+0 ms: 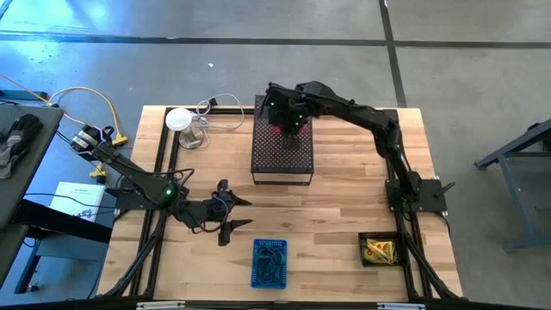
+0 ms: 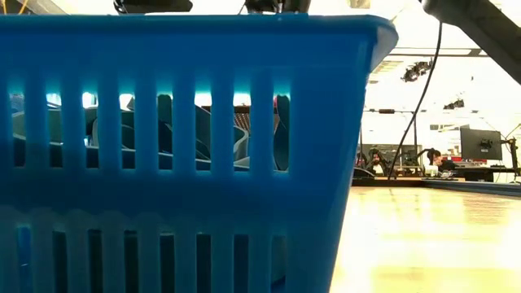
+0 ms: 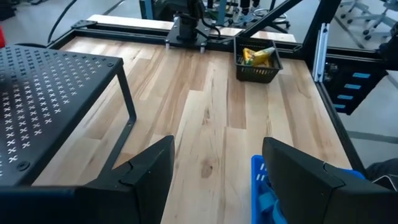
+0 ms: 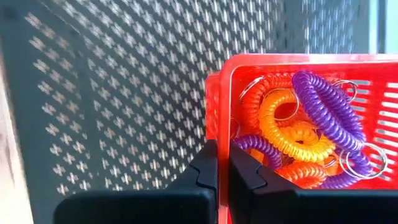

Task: Pick & Place Office Desk Supplies
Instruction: Put the red bin with spring keychain on the shelf

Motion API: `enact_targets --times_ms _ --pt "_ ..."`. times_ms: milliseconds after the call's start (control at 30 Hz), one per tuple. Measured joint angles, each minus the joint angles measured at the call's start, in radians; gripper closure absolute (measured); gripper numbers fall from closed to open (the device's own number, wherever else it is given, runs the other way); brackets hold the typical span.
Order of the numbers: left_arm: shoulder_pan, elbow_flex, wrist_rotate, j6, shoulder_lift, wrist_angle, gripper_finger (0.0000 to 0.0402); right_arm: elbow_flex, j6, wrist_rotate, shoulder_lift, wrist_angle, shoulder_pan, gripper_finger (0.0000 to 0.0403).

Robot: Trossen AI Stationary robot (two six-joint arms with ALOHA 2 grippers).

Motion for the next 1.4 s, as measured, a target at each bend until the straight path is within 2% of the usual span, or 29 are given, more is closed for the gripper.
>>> enact_targets --times_ms 367,567,767,933,1233,1400 --pt "0.002 0.000 -0.001 0.002 0.000 -0.015 0.0164 -0.067 -0.020 -0.015 -0.001 -0.023 -0.012 0.0400" --pt "0.002 0.000 0.000 0.002 0.000 -0.023 0.0164 -0.107 -0.011 0.045 -0.001 -0.009 -0.011 0.0400" --pt "0.002 0.000 0.000 0.001 0.000 -0.028 0.0164 -0.108 0.002 0.015 -0.001 0.018 -0.012 0.0400" --pt "0.002 0.000 0.000 0.001 0.000 -0.029 0.0164 -0.108 0.026 0.054 -0.001 0.017 0.003 0.0398" --pt "0.002 0.000 0.000 0.000 0.000 -0.050 0.0164 -0.108 0.025 0.099 -0.001 0.013 0.033 0.0352" --pt "0.001 0.000 0.000 0.000 0.000 -0.053 0.0164 -0.108 0.021 0.223 -0.001 0.007 0.056 0.0307"
